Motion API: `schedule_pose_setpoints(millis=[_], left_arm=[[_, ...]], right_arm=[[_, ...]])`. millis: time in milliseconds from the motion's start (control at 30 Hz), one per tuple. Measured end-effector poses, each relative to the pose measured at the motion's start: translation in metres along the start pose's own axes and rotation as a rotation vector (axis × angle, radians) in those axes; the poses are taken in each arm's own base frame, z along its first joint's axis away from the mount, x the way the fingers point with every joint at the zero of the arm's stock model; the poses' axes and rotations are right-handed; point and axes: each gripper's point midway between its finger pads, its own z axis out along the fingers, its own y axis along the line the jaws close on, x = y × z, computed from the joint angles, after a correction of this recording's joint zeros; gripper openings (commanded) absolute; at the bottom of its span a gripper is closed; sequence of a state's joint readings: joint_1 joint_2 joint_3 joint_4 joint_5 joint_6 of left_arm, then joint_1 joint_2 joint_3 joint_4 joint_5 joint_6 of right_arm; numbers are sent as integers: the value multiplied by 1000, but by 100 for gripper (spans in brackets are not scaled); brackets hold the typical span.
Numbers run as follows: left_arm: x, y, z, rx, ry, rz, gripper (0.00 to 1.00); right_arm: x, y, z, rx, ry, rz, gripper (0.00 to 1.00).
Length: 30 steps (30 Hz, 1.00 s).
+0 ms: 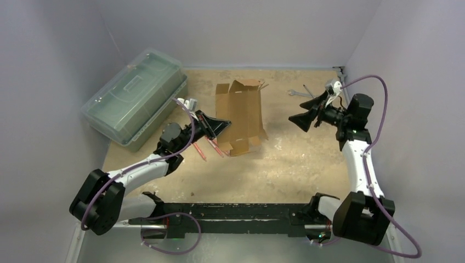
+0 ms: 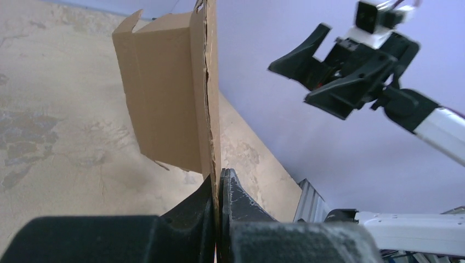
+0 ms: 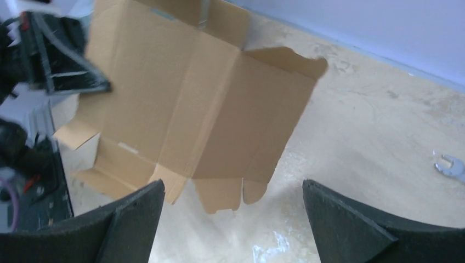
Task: Fold the paper box
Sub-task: Fold the paper box at the center of the board.
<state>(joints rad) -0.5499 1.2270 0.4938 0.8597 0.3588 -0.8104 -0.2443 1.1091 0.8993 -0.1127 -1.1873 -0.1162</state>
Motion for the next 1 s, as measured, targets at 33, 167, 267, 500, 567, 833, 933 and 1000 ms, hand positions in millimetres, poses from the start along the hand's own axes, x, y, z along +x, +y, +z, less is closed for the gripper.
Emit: schedule_pose_setpoints(millis=[33, 167, 267, 500, 567, 833, 933, 1000], left_arm=[[-3, -3, -1, 8, -10, 3, 0], [-9, -12, -4, 36, -36, 12, 0], [-13, -18, -6, 58, -48, 29, 0], [-22, -42, -13, 157, -63, 117, 0], [-23, -49, -15, 190, -62, 143, 0], [-18, -74, -25, 317, -21, 230, 0], [-21, -84, -30, 351, -25, 257, 0], [-24, -89, -32, 367, -32, 278, 0]], right_arm=[[5, -5, 2, 18, -8, 37, 99], [34, -23, 9, 58, -23, 219, 99], [51, -29, 15, 48, -36, 342, 99], [48, -22, 20, -26, -90, 413, 99], [40, -18, 20, -54, -104, 385, 99], [27, 2, 17, -157, -108, 295, 99], [28, 8, 15, -172, -91, 270, 99], [24, 10, 12, -170, -81, 228, 99]])
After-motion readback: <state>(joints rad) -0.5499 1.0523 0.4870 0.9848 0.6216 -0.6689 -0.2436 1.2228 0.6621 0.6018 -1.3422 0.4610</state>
